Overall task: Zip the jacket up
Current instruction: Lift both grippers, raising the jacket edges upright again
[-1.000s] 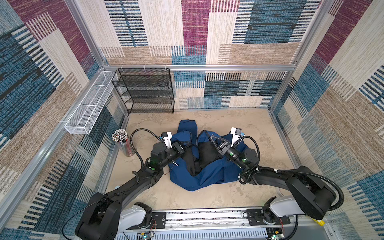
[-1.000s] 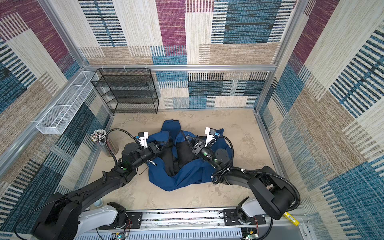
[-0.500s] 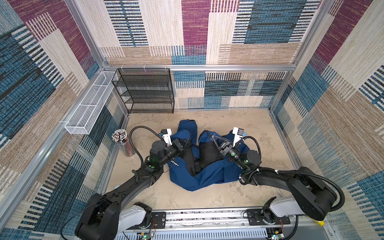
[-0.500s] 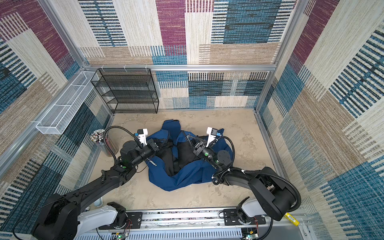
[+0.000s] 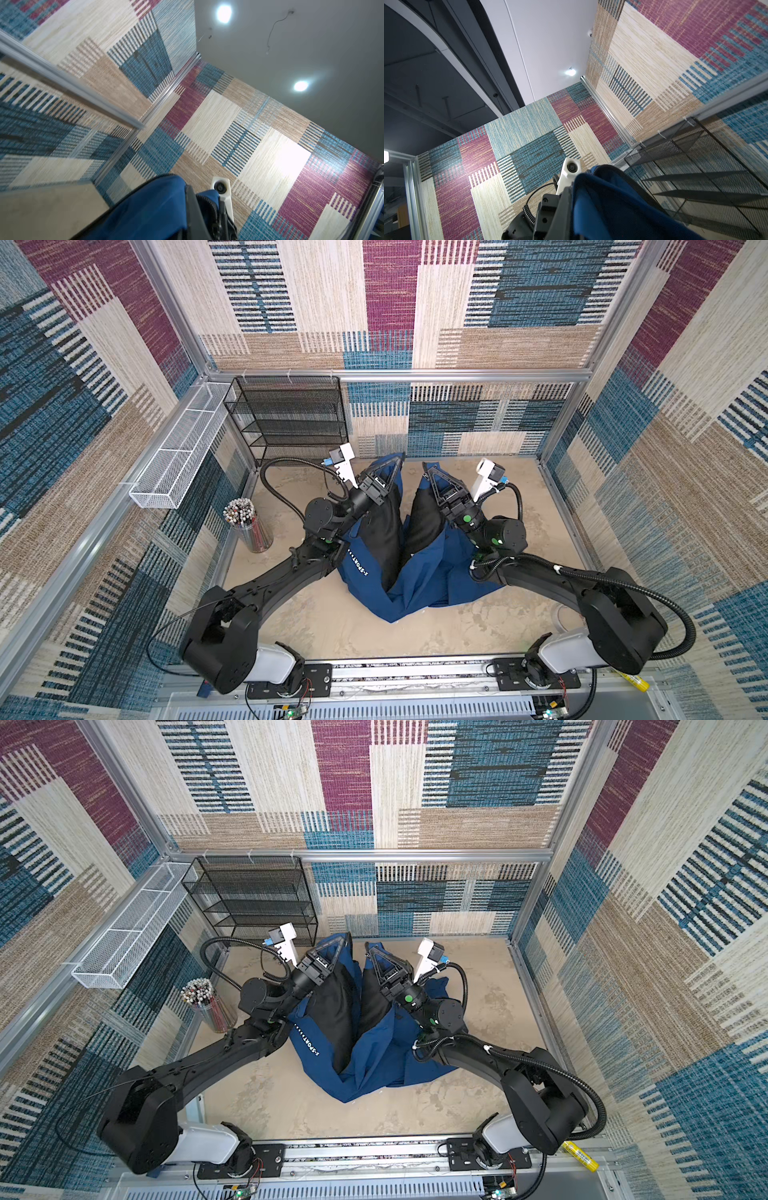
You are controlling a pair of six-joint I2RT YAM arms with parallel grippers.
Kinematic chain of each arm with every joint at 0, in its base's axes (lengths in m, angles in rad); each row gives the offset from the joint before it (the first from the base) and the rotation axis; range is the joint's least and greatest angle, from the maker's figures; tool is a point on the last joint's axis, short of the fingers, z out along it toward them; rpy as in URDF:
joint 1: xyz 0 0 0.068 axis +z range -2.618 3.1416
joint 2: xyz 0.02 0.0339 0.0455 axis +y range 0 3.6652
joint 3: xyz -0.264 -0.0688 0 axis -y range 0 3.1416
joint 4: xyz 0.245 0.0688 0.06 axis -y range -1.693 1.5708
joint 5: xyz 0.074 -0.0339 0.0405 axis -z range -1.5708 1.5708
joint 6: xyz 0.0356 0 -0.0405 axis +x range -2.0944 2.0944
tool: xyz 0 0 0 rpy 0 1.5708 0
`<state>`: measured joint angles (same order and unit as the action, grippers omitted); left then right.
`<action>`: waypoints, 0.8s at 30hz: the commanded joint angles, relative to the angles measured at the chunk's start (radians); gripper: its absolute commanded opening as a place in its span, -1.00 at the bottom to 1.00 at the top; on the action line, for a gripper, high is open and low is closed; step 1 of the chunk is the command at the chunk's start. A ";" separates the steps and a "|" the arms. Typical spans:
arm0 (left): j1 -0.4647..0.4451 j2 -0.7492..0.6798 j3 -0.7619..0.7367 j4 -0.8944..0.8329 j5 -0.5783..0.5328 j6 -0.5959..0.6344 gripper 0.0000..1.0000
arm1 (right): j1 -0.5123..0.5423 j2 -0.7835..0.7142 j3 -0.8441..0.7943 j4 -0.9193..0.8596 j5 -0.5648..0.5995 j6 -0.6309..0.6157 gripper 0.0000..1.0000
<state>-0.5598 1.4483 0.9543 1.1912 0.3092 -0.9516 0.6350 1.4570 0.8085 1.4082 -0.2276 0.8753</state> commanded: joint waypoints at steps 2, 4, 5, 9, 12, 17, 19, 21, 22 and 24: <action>-0.017 0.069 0.130 0.216 -0.025 0.081 -1.00 | -0.013 0.035 0.095 0.440 -0.030 -0.059 -1.00; -0.018 0.090 0.186 0.217 -0.010 0.097 -1.00 | -0.026 0.052 0.161 0.440 -0.072 -0.070 -1.00; -0.018 0.100 0.209 0.217 -0.012 0.101 -1.00 | -0.035 0.064 0.198 0.439 -0.092 -0.069 -1.00; -0.018 0.144 0.324 0.217 0.062 0.111 -1.00 | -0.063 0.106 0.329 0.440 -0.140 -0.043 -1.00; -0.020 0.162 0.384 0.219 0.086 0.113 -1.00 | -0.071 0.121 0.409 0.440 -0.148 -0.047 -1.00; -0.057 0.140 0.409 0.219 0.082 0.300 -1.00 | -0.072 0.147 0.532 0.442 -0.152 -0.036 -1.00; -0.076 0.140 0.417 0.219 0.077 0.359 -1.00 | -0.073 0.164 0.569 0.442 -0.160 -0.032 -1.00; -0.092 0.150 0.427 0.219 0.069 0.404 -1.00 | -0.072 0.177 0.594 0.442 -0.159 -0.019 -1.00; -0.098 0.156 0.432 0.219 0.064 0.418 -1.00 | -0.072 0.184 0.606 0.443 -0.159 -0.014 -1.00; -0.108 0.171 0.450 0.219 0.052 0.433 -1.00 | -0.072 0.196 0.629 0.443 -0.164 -0.006 -1.00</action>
<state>-0.6590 1.6070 1.3827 1.3567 0.3710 -0.6144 0.5617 1.6428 1.4094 1.4086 -0.3737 0.8463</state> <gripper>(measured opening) 0.060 0.081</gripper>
